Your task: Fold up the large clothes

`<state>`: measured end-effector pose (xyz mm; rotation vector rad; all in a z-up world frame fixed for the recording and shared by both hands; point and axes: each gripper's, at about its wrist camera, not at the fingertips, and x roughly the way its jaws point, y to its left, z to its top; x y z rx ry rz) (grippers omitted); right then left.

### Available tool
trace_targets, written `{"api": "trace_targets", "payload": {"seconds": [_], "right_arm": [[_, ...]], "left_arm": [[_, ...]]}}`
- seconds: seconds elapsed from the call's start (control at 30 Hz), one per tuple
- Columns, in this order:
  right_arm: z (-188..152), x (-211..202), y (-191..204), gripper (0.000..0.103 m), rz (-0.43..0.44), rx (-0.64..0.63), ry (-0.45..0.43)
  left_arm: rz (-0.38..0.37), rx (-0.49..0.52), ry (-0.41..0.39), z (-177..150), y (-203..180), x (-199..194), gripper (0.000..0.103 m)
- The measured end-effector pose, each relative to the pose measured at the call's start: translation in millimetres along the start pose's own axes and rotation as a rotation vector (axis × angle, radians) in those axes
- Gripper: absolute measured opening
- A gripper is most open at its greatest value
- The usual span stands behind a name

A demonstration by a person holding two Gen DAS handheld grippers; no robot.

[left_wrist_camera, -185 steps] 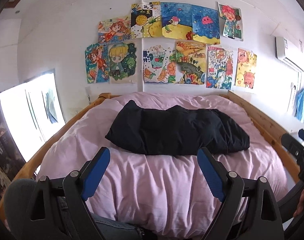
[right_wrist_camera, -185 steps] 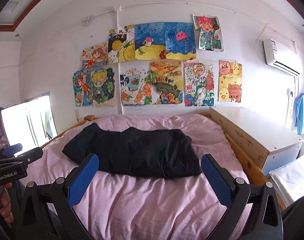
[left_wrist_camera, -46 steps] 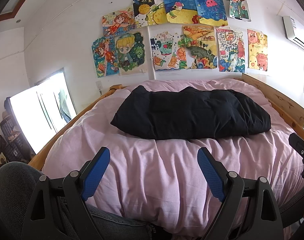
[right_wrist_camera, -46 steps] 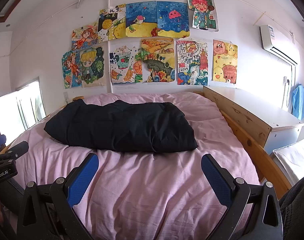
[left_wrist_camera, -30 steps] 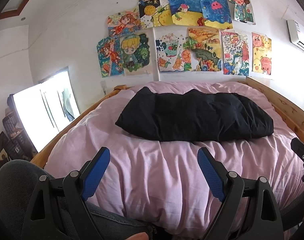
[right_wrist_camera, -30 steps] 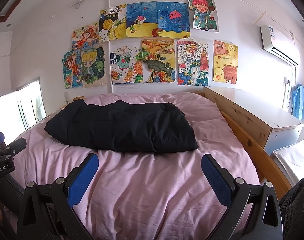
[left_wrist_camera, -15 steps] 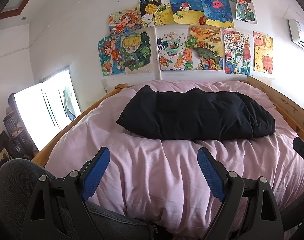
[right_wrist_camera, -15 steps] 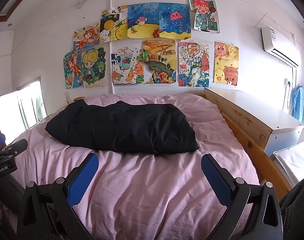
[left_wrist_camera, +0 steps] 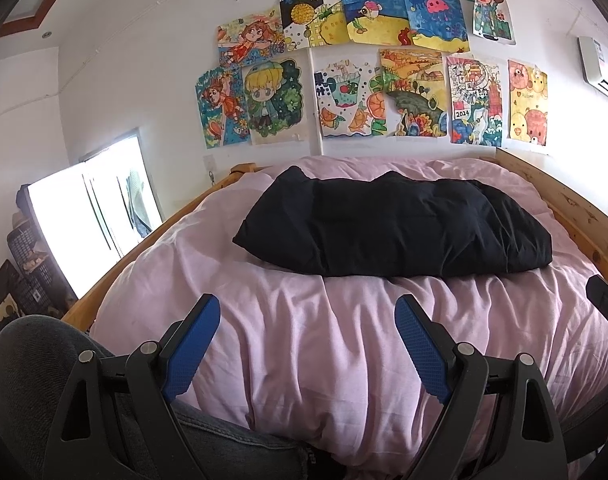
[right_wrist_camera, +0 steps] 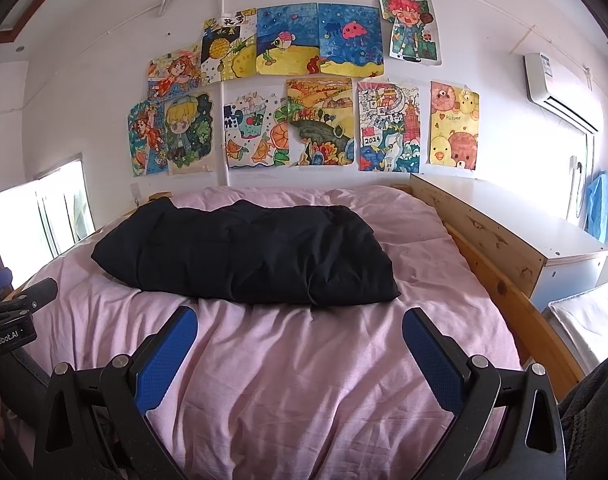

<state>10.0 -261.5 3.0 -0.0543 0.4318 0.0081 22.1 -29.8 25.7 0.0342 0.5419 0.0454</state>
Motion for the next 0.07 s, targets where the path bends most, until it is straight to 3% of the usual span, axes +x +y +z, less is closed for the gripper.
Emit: {"api": "trace_targets", "payload": {"seconds": [0.07], "right_arm": [[0.8, -1.2, 1.1, 0.103, 0.002, 0.001, 0.002]], "left_arm": [[0.001, 0.000, 0.000, 0.0, -0.4, -0.1, 0.086]]}}
